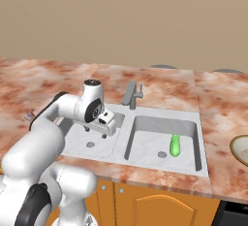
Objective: Remove the corn and garlic from the sink. Then move the bowl and cup from the counter to the sink for washing.
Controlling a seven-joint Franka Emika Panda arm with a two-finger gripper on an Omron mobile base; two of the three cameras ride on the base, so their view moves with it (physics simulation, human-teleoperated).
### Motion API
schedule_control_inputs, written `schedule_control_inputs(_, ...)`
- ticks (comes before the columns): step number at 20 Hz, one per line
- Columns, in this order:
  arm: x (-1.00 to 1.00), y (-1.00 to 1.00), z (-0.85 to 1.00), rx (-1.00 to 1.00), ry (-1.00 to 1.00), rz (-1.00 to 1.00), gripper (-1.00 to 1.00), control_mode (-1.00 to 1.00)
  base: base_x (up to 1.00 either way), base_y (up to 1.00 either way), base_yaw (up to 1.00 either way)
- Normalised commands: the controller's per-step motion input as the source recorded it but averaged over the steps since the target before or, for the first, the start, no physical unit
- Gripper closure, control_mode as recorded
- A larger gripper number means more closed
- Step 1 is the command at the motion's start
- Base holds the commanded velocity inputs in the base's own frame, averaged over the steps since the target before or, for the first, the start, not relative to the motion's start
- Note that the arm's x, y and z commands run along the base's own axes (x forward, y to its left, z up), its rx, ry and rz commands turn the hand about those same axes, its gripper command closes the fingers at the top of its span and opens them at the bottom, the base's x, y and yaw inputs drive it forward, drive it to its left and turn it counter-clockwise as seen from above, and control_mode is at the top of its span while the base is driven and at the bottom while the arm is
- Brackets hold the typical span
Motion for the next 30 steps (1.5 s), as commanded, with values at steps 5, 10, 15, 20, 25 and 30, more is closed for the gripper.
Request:
schedule_control_inputs(5,0.00,-0.38,0.00,0.00,-0.02,0.00,-1.00,-1.00,0.00,0.00,0.00)
schedule_control_inputs(10,0.00,-0.40,0.00,0.01,-0.04,0.00,-1.00,-1.00,0.00,0.00,0.00)
schedule_control_inputs(15,0.00,-0.42,0.00,0.00,-0.05,0.00,-1.00,-1.00,0.00,0.00,0.00)
schedule_control_inputs(20,0.00,-0.43,0.00,0.00,-0.10,0.03,-1.00,-1.00,0.00,0.00,0.00)
schedule_control_inputs(25,0.00,-0.43,-0.01,0.00,-0.09,0.08,-1.00,-1.00,0.00,0.00,0.00)
schedule_control_inputs(30,0.00,-0.41,-0.02,0.00,-0.09,0.09,-1.00,-1.00,0.00,0.00,0.00)
